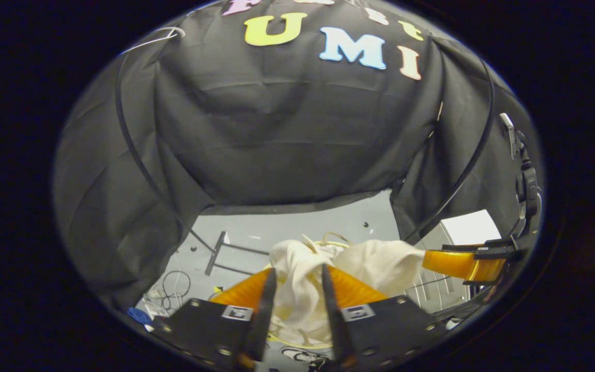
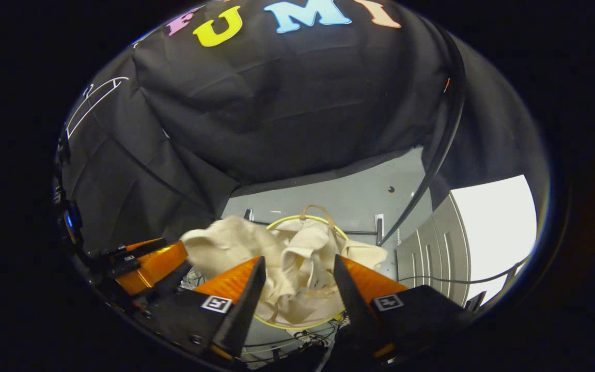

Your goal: Grasp the clothes on the hanger with both hands and then place them into the laundry hamper below.

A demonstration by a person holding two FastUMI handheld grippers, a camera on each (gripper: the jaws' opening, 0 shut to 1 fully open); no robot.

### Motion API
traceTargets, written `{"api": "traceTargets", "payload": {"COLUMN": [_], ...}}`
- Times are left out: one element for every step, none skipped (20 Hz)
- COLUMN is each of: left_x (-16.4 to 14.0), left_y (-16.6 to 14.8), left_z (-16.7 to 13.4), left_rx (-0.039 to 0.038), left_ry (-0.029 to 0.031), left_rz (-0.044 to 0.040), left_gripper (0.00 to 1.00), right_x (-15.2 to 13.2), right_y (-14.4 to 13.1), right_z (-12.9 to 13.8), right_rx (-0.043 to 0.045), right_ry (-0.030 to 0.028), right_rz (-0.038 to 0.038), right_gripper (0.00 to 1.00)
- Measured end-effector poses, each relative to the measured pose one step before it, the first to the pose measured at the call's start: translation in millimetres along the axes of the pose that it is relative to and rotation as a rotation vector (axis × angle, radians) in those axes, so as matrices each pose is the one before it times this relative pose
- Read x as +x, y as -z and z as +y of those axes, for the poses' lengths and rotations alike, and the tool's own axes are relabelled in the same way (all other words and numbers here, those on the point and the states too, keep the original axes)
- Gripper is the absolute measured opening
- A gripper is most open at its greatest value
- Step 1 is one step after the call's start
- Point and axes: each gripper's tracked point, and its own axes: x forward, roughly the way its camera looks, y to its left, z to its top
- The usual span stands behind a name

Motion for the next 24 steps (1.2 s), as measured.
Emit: {"api": "traceTargets", "payload": {"left_x": [-4.02, -5.89, -8.15, -9.14, -9.67, -9.33, -8.84, -9.16, -7.84, -8.65, -9.31, -9.07, -10.19, -9.93, -11.51, -11.05, -9.54, -9.53, -8.91, -6.20, -3.98, -3.83, -1.36, -5.44], "left_y": [9.25, 6.99, 6.95, 6.60, 8.22, 6.73, 7.24, 3.27, -1.23, -3.51, -5.11, -7.94, -11.15, -15.24, -19.47, -26.93, -27.17, -30.98, -32.48, -34.97, -30.48, -30.55, -27.96, -29.27], "left_z": [3.22, 5.20, 6.40, 4.55, 1.87, 1.04, 2.34, 2.05, 2.47, 2.35, 0.88, -0.96, -2.74, -1.94, -2.09, -0.03, 1.24, 2.30, 0.87, -1.95, -2.87, -1.27, -1.39, -0.03], "left_rx": [-0.00416, -0.00029, -0.00183, -0.01192, -0.01746, -0.01439, -0.00980, -0.00675, -0.00731, -0.01035, -0.01478, -0.01554, -0.00897, 0.00155, 0.02045, 0.03540, 0.04041, 0.03487, 0.02204, 0.01142, 0.00351, -0.00629, -0.01444, -0.02397], "left_ry": [-0.01723, -0.02476, -0.02417, -0.02072, -0.01117, -0.00966, -0.01672, -0.01892, -0.01961, -0.01771, -0.01454, -0.00415, -0.00208, -0.00040, 0.00078, -0.00290, -0.00528, -0.00198, 0.00663, 0.01047, 0.00376, 0.00135, 0.00427, 0.00847], "left_rz": [0.01616, 0.01433, 0.00935, 0.01227, 0.01324, 0.01071, 0.00818, 0.00032, -0.00918, -0.01468, -0.01511, -0.01748, -0.02476, -0.02970, -0.04683, -0.07066, -0.07492, -0.07049, -0.07310, -0.07649, -0.07325, -0.06845, -0.06259, -0.06473], "left_gripper": [0.60, 0.77, 0.93, 0.93, 0.93, 0.94, 0.94, 0.94, 0.93, 0.94, 0.94, 0.94, 0.93, 0.94, 0.94, 0.93, 0.94, 0.94, 0.93, 0.93, 0.93, 0.93, 0.93, 0.93], "right_x": [-5.91, -5.28, -6.83, -5.98, -5.64, -5.24, -4.97, -3.63, -3.63, -4.72, -4.37, -5.00, -6.33, -6.85, -7.10, -8.83, -8.72, -10.70, -10.70, -10.00, -11.51, -11.36, -10.84, -12.46], "right_y": [0.67, -1.40, -0.57, 1.44, -1.08, -0.44, -1.80, -2.12, -3.54, -4.28, -6.80, -7.68, -11.66, -12.16, -14.11, -14.13, -18.30, -19.30, -24.43, -23.30, -22.86, -23.76, -24.51, -28.47], "right_z": [-0.75, -3.52, -5.11, -4.98, -6.40, -7.79, -10.01, -8.07, -7.63, -6.71, -7.07, -5.79, -3.49, -0.37, -1.52, -0.21, -1.26, 0.12, 1.94, 3.15, 0.95, -5.65, -3.40, -1.68], "right_rx": [-0.01458, -0.01486, -0.01022, -0.00681, -0.00573, -0.00681, -0.00544, -0.00100, 0.00182, 0.00129, 0.00044, 0.00549, 0.01100, 0.00917, 0.00094, -0.01069, -0.01317, -0.00474, 0.00114, 0.00279, 0.00406, 0.00317, 0.00597, 0.00530], "right_ry": [-0.00933, -0.00029, 0.00201, 0.00028, 0.00063, 0.00698, 0.01075, 0.00830, 0.00492, 0.00885, 0.01804, 0.01756, 0.01379, 0.01178, 0.01637, 0.01597, 0.01912, 0.01236, 0.00832, 0.00894, 0.01306, 0.02443, 0.03075, 0.01964], "right_rz": [0.00223, -0.00188, -0.00081, -0.00356, -0.00315, -0.00419, -0.00614, -0.00998, -0.01024, -0.01580, -0.01829, -0.02288, -0.03474, -0.04210, -0.04386, -0.04785, -0.04905, -0.05806, -0.06821, -0.06436, -0.05900, -0.06110, -0.07453, -0.06935], "right_gripper": [0.85, 0.99, 0.98, 0.98, 0.98, 0.98, 0.98, 0.98, 0.98, 0.98, 0.98, 0.98, 0.98, 0.98, 0.98, 0.98, 0.98, 0.98, 0.98, 0.98, 0.98, 0.98, 0.98, 0.98]}}
